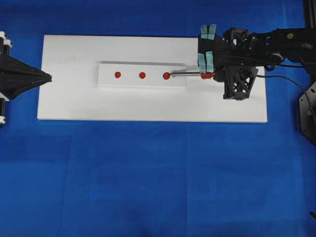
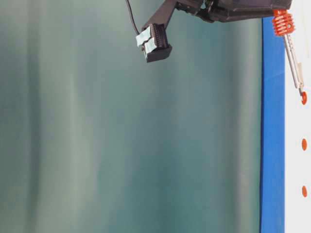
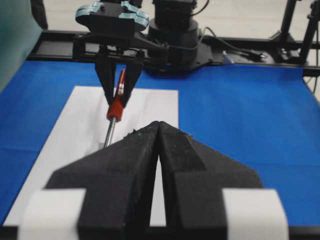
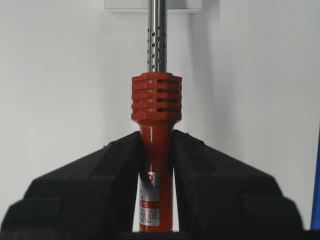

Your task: Touch the tip of the soldering iron to the mark.

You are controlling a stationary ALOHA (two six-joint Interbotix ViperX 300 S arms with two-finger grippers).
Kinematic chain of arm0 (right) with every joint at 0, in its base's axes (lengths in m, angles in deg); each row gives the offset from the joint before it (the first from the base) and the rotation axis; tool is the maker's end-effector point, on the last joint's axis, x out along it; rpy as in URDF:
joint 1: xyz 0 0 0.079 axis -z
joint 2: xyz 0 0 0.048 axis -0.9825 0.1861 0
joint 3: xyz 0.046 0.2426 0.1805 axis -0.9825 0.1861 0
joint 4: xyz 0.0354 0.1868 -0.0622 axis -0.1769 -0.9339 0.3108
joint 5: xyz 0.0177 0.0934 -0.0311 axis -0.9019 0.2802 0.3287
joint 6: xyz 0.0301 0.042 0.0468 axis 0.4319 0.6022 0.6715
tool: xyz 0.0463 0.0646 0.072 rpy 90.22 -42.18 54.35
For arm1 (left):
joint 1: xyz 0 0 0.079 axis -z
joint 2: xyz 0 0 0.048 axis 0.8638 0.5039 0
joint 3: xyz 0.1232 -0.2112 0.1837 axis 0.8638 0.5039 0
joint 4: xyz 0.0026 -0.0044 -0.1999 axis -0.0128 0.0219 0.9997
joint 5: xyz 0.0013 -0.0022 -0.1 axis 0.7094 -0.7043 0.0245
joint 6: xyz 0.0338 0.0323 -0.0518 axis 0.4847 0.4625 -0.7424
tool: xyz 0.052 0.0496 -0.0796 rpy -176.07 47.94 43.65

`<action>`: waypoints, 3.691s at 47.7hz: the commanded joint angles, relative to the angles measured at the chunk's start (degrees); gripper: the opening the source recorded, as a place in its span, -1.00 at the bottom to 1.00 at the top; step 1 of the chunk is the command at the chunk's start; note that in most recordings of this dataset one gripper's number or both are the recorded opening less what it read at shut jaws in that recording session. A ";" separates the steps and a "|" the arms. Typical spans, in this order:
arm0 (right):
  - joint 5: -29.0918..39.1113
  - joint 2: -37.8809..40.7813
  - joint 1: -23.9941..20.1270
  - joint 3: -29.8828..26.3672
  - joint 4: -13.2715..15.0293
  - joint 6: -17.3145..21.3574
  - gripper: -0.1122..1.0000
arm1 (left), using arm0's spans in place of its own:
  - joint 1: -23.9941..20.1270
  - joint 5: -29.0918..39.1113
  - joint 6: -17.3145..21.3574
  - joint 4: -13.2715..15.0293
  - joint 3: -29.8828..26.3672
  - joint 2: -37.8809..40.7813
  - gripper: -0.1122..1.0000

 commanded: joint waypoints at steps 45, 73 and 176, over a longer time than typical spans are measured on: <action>1.23 -2.64 -0.09 -1.85 0.00 0.09 -0.69 | -0.09 -0.53 0.00 0.00 -0.70 0.53 -0.80; 12.83 -12.04 -0.09 -8.79 1.85 0.18 -0.69 | -0.09 -0.70 0.00 -0.09 -0.70 0.53 -0.80; 11.34 8.96 -37.00 -26.02 28.21 56.07 -0.69 | 0.44 -1.49 -0.09 0.00 -0.70 0.44 -0.80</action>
